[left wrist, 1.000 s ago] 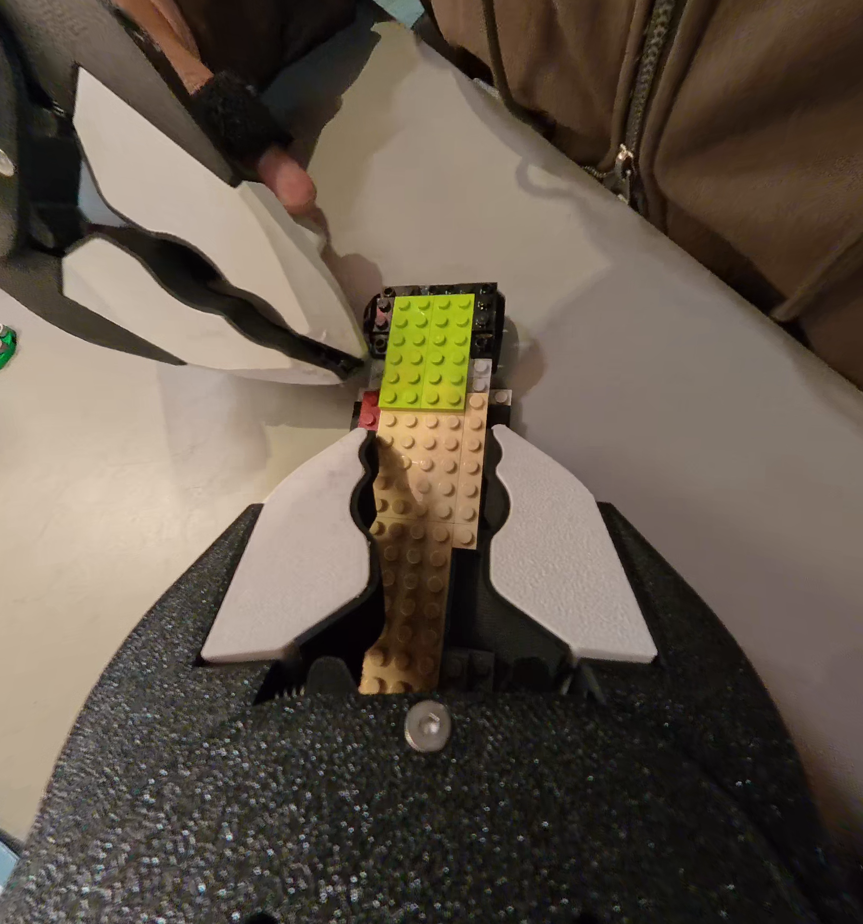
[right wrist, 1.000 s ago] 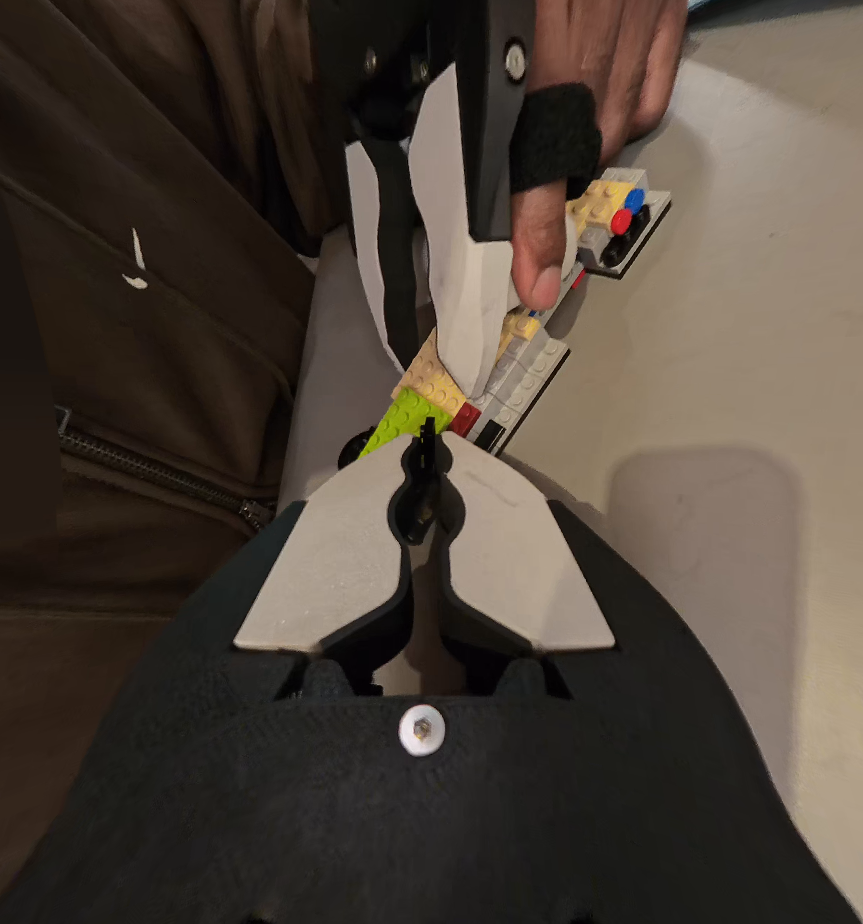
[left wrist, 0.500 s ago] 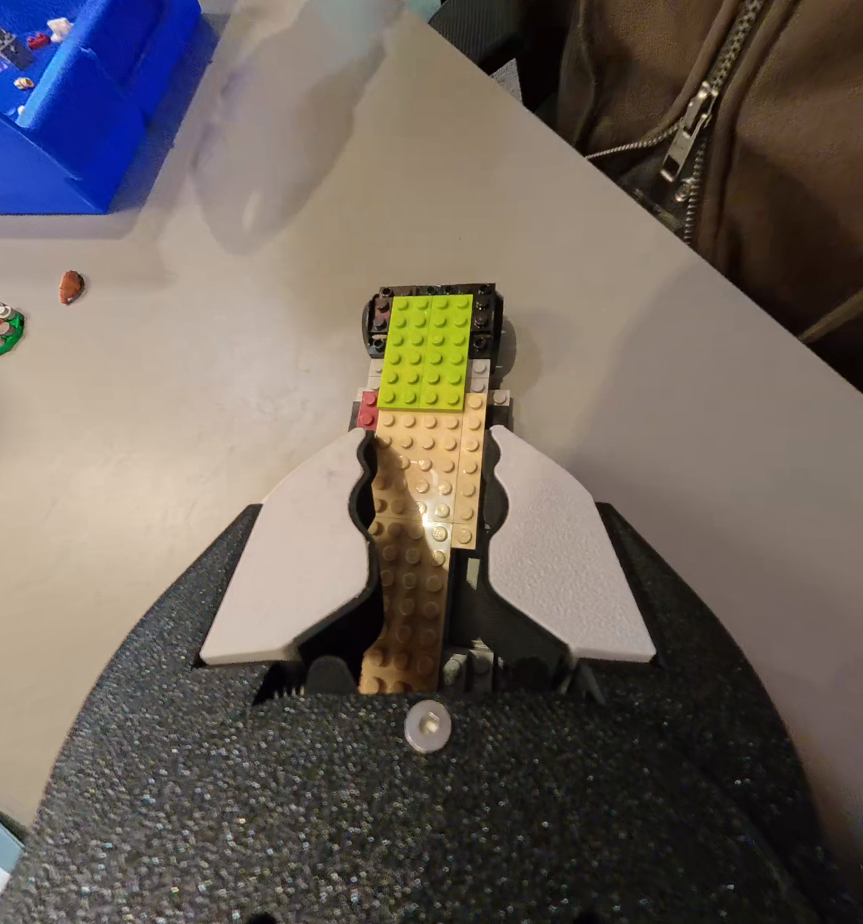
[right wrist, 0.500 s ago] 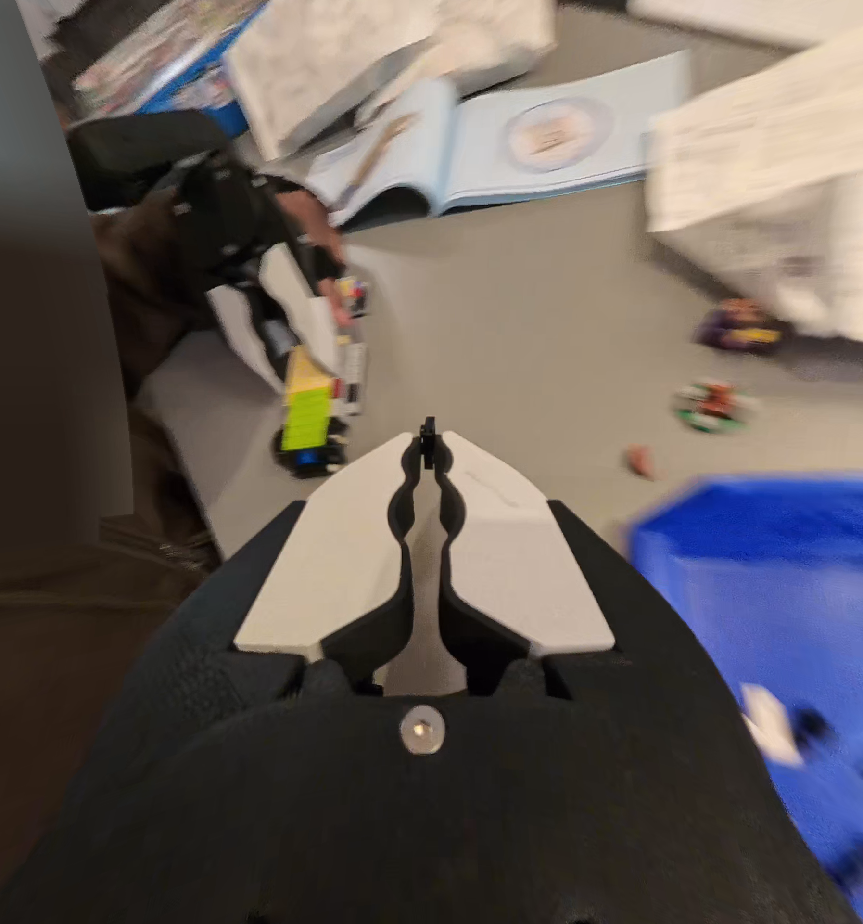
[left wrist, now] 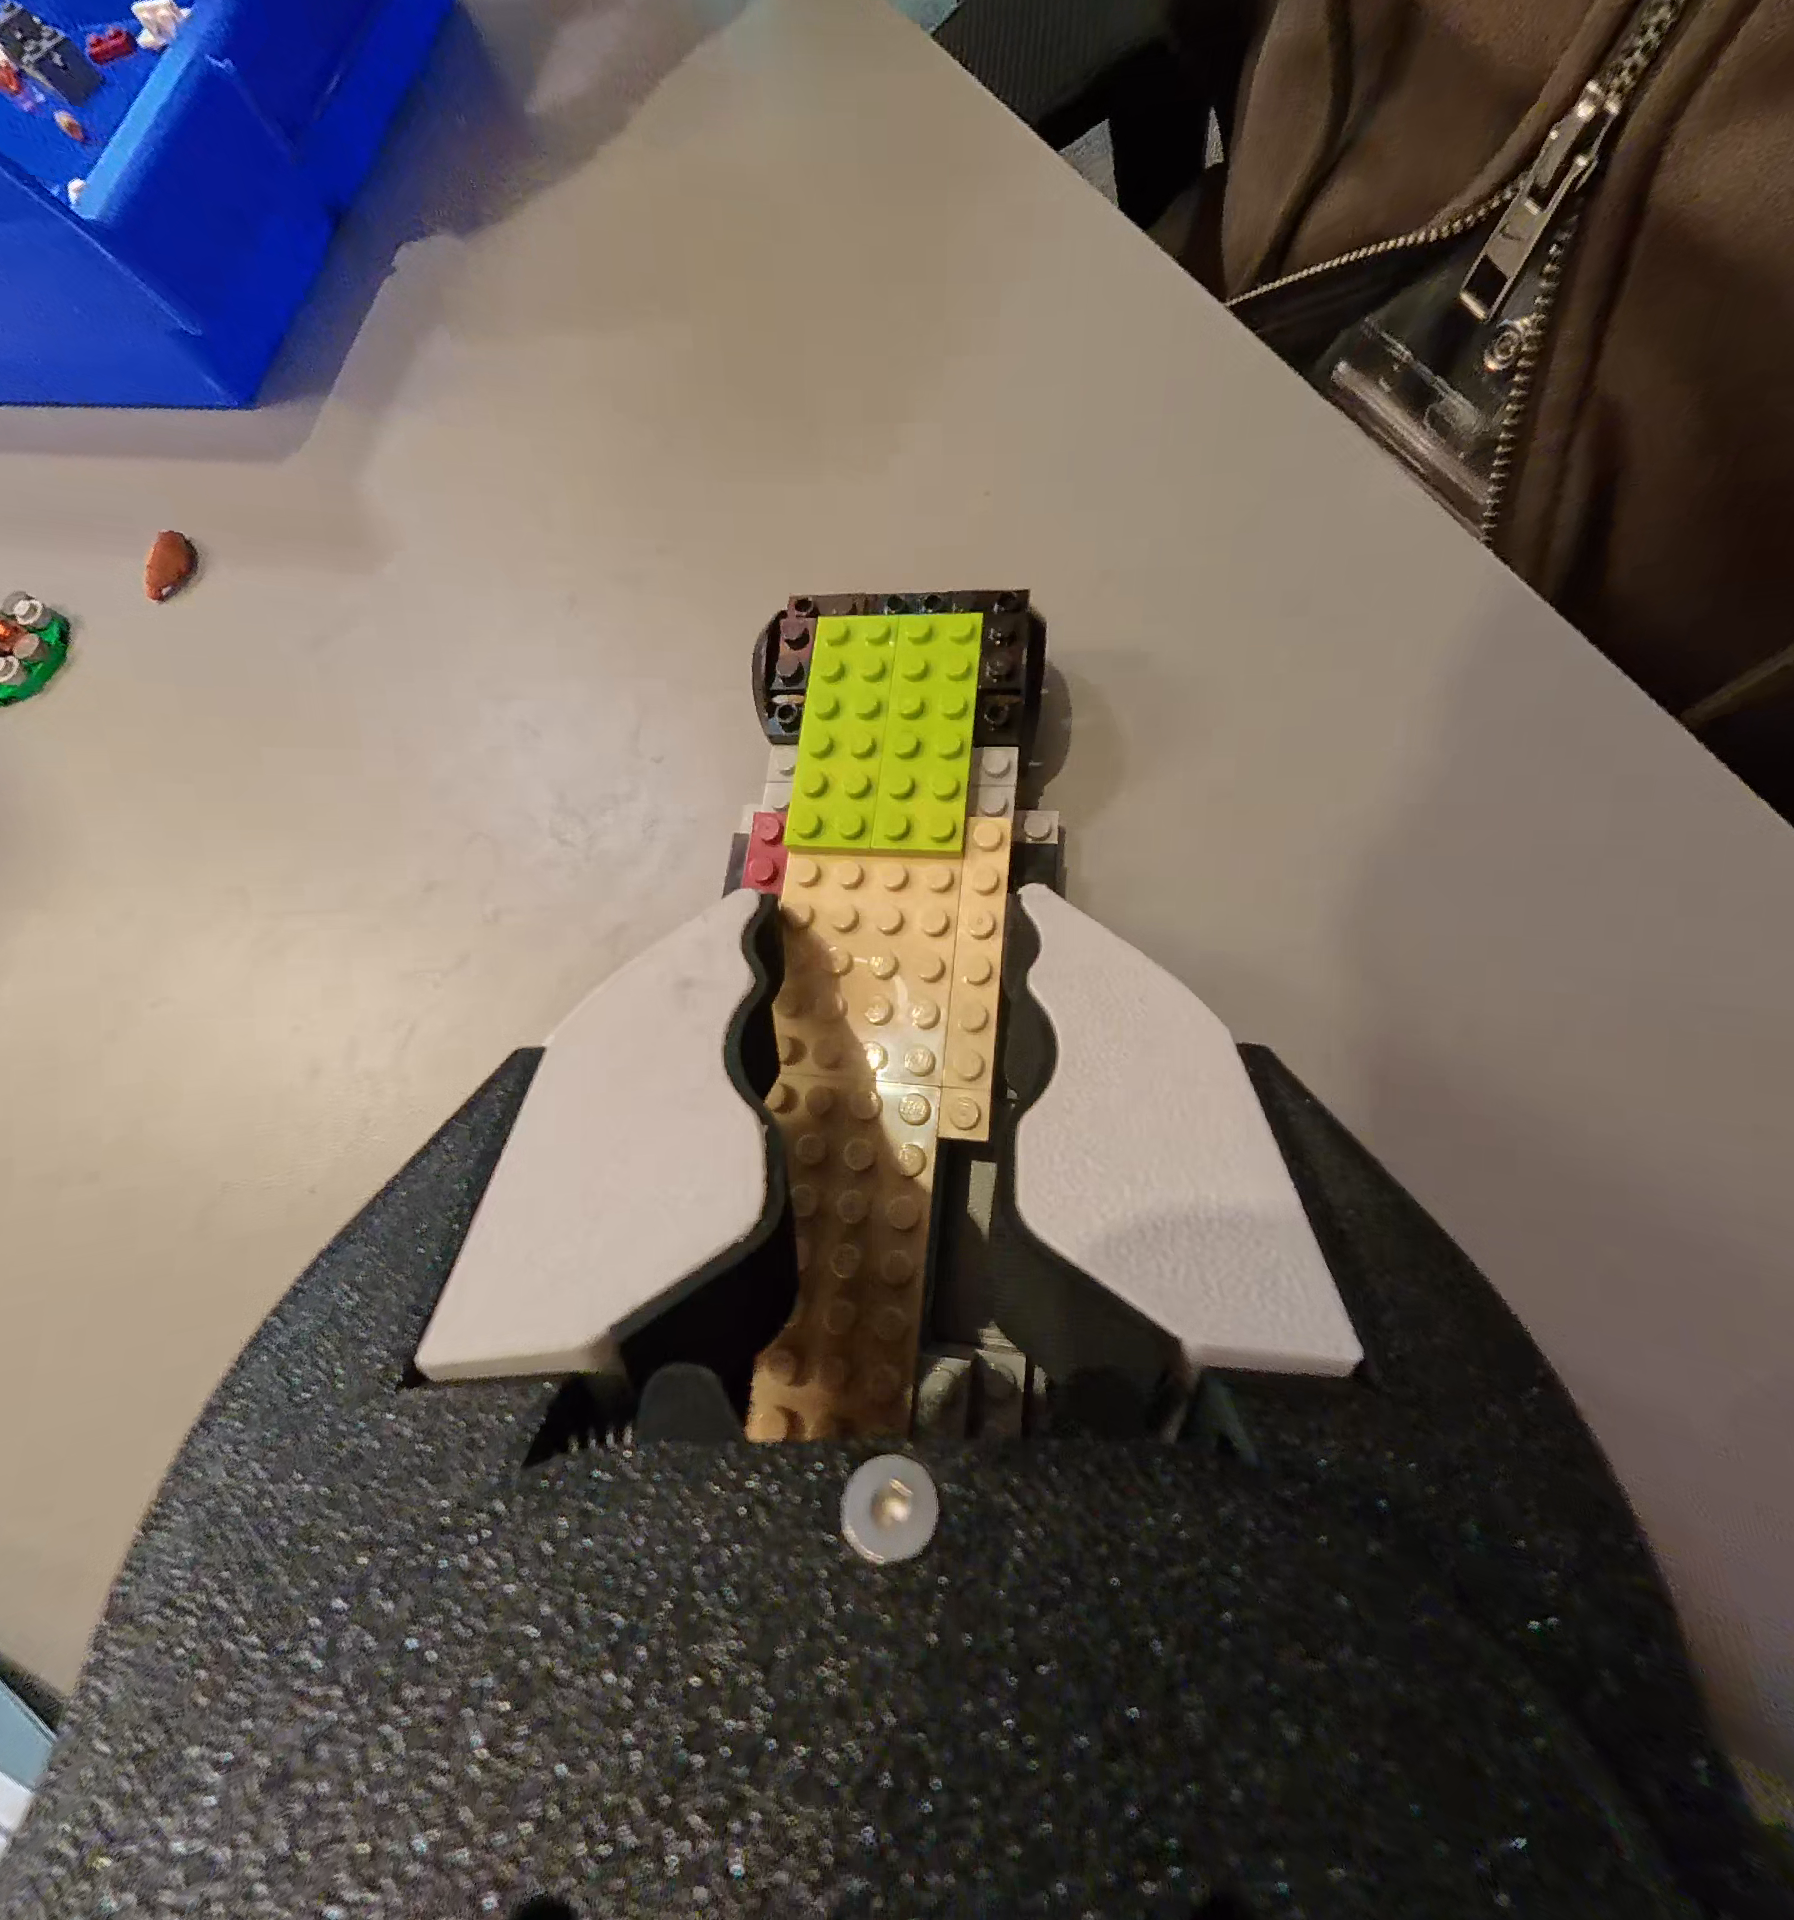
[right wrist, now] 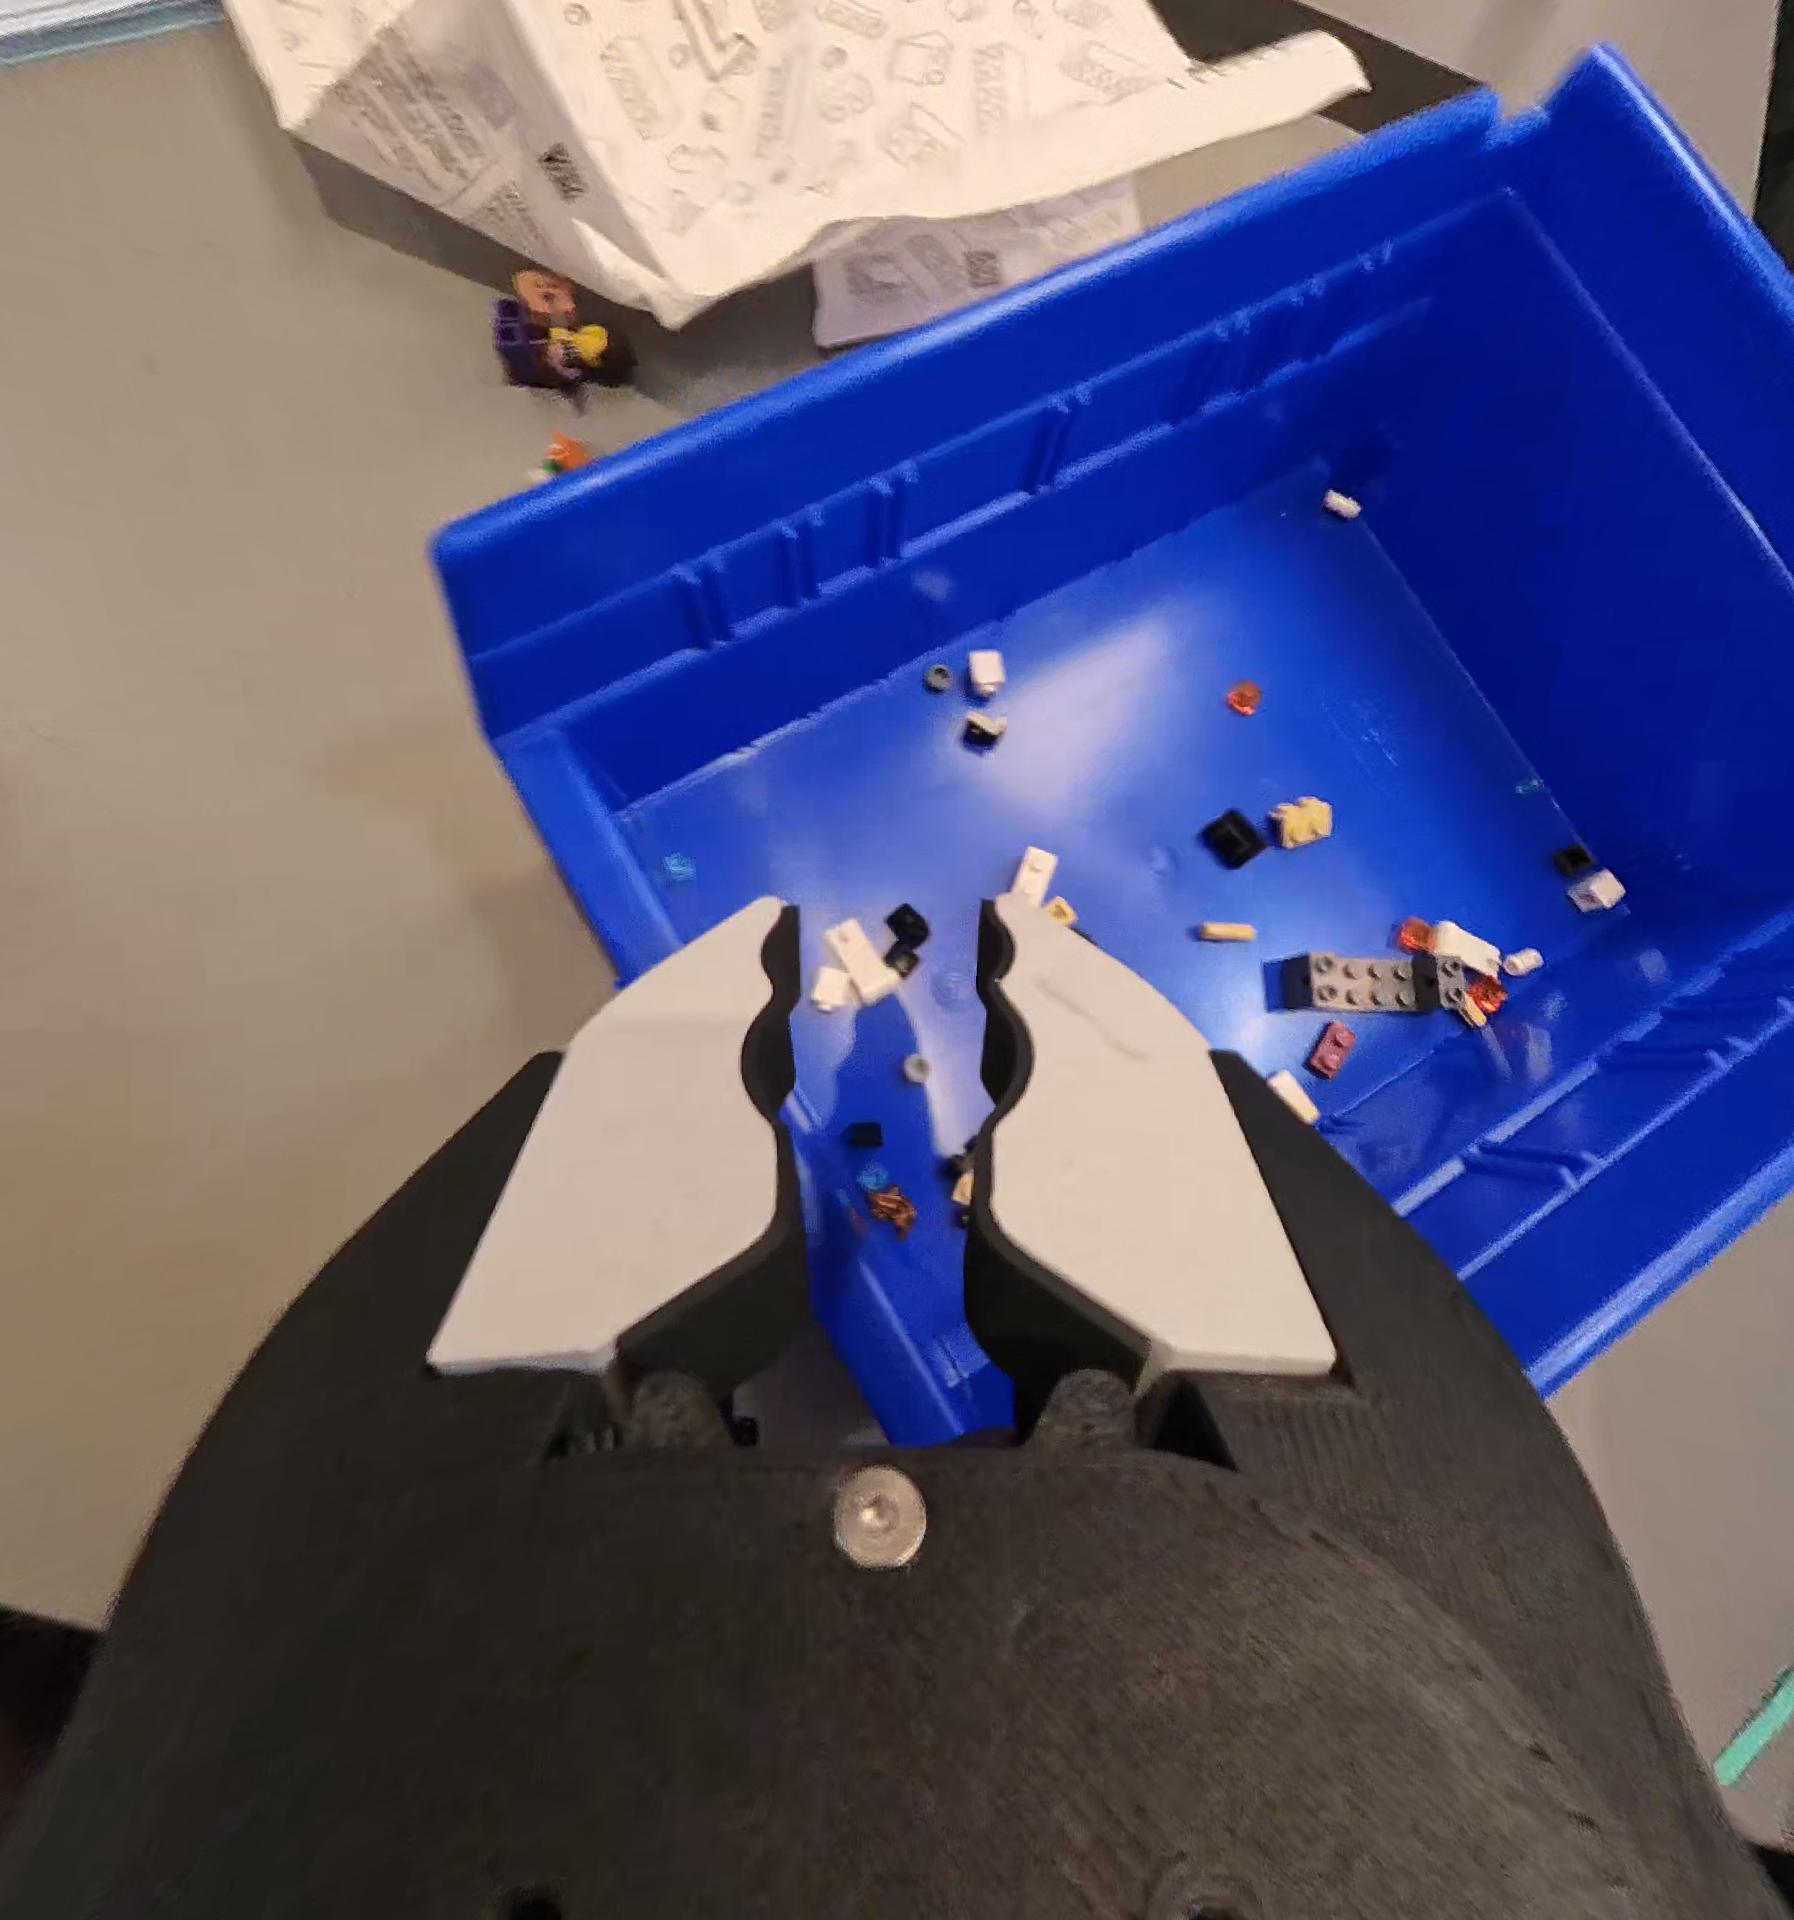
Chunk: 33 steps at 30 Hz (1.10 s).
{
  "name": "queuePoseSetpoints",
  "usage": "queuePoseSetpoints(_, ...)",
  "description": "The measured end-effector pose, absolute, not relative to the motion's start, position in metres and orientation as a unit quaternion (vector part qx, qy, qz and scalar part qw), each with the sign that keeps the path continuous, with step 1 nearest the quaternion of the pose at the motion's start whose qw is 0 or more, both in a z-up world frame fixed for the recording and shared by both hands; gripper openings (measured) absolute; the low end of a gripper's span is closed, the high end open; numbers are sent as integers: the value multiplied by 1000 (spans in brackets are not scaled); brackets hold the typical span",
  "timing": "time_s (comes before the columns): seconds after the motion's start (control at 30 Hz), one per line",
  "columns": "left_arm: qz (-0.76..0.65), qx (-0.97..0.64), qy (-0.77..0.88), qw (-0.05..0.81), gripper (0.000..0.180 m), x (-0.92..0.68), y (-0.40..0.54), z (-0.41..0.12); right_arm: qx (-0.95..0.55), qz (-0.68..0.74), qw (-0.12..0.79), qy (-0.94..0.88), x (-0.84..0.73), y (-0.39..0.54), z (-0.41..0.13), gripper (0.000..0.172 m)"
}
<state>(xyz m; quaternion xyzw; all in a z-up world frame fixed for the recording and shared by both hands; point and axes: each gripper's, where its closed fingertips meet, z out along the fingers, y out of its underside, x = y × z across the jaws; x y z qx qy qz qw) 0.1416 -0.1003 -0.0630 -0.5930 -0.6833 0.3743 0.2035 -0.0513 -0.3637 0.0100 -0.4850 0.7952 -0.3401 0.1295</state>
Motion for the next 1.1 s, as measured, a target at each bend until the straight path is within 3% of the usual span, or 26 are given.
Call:
queuePoseSetpoints(0.3, 367, -574, -700, 215, 40, 141, -102, -62, -655, -293, 273, 641, 37, -228, -5, 38)
queuePoseSetpoints(0.4, 367, -569, -703, 217, 40, 141, -103, -61, -683, -221, 334, 610, 64, -173, -29, 55)
queuePoseSetpoints(0.57, 366, -558, -708, 231, 39, 143, -101, -58, -711, -164, 339, 595, 93, -128, -61, 84)
queuePoseSetpoints(0.67, 390, -532, -707, 257, 39, 148, -103, -40, -723, -165, 317, 592, 101, -125, -74, 80)
queuePoseSetpoints(0.73, 408, -517, -708, 256, 42, 158, -104, -27, -727, -160, 329, 581, 105, -120, -74, 58)
queuePoseSetpoints(1.1, 388, -455, -779, 191, 54, 224, -104, -36, -759, -175, 309, 546, 103, -170, -73, 63)
